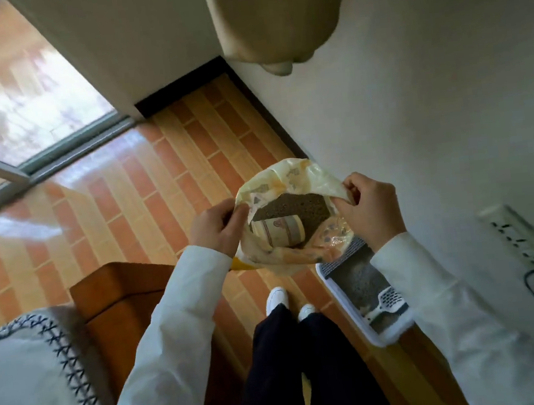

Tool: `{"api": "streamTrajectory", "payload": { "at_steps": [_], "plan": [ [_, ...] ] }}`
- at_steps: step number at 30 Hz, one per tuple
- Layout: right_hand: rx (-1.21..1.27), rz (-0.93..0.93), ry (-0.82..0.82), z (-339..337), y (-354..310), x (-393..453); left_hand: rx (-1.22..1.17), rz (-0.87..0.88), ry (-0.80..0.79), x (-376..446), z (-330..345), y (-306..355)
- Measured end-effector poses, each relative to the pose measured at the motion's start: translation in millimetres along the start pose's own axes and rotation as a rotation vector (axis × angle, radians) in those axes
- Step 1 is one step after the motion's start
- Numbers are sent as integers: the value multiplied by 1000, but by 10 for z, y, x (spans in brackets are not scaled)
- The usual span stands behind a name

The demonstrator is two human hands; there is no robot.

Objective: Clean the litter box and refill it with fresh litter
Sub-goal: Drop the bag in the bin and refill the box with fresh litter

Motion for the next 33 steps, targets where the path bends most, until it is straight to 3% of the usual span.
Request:
{"api": "streamTrajectory", "payload": {
  "at_steps": [7,16,23,33],
  "plan": [
    [64,-94,-65,-572,-1188,-27,-50,-129,112,-542,-1156,589],
    [99,-200,-182,-380,-1969,282,-89,-240,243,-597,-1943,496],
    [53,-284,-201,118,-2508,1037,-69,-335,231,76,-2524,144],
    [32,-250,-162,917,-3577,2664,11,-332,155,1809,-3743,-221]
  ]
}}
Point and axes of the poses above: each hand's wrist, its own x-axis towards the middle knuckle, its own z-axis out of the palm, y = z × x, the point moved 2 cm from there along x, towards the middle knuckle, and after that the axes turned 8 degrees about -z, right-handed, at the moved point
